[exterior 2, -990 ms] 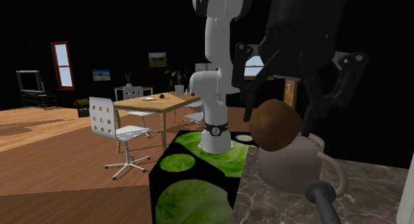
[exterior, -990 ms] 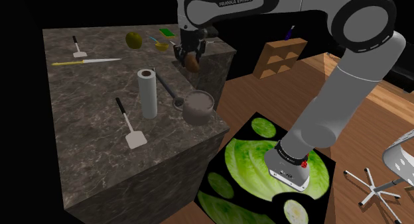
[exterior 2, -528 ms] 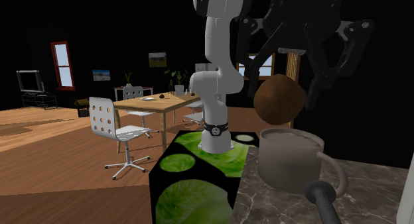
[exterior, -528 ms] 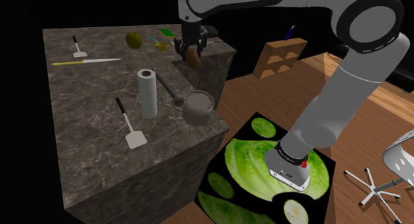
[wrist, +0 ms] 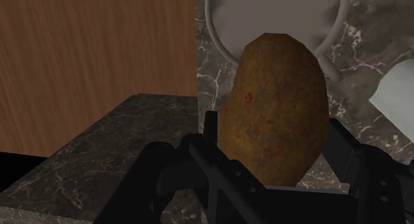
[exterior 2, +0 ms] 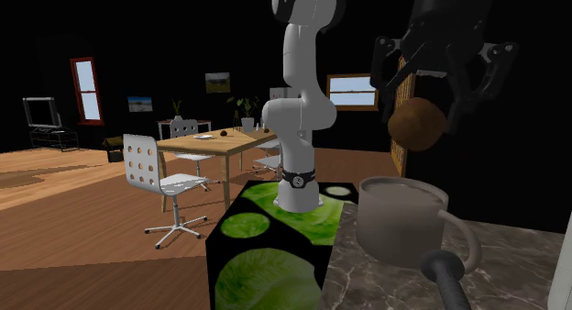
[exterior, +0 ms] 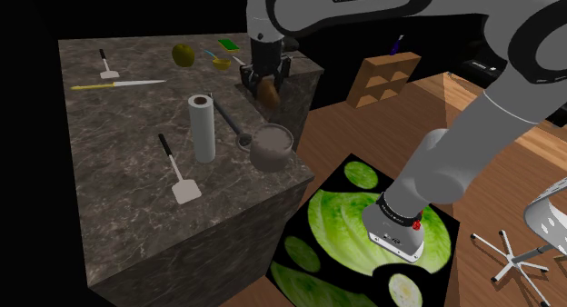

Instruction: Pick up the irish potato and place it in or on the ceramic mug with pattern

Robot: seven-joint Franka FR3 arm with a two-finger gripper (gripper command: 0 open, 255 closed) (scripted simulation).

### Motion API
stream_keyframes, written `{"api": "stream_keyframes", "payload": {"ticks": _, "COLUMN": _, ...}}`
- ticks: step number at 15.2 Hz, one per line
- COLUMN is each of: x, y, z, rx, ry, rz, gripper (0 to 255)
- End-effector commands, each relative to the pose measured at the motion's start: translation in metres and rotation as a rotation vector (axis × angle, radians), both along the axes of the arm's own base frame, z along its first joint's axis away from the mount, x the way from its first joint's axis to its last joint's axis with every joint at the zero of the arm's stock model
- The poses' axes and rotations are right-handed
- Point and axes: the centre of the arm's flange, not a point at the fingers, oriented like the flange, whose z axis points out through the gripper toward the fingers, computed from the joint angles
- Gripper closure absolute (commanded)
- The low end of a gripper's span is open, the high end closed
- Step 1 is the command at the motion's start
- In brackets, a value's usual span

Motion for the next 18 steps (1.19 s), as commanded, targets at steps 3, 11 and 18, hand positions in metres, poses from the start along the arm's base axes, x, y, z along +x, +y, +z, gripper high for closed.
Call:
{"api": "stream_keyframes", "payload": {"ticks": 3, "x": -0.041, "y": 0.028, "z": 0.001, "rx": -0.001, "ry": 0.0, "rz": -0.001, "gripper": 255}}
{"api": "stream_keyframes", "payload": {"ticks": 11, "x": -0.041, "y": 0.028, "z": -0.041, "rx": -0.001, "ry": 0.0, "rz": -0.001, "gripper": 255}}
{"api": "stream_keyframes", "payload": {"ticks": 18, "x": -0.041, "y": 0.028, "z": -0.075, "rx": -0.001, "ry": 0.0, "rz": -0.001, "gripper": 255}}
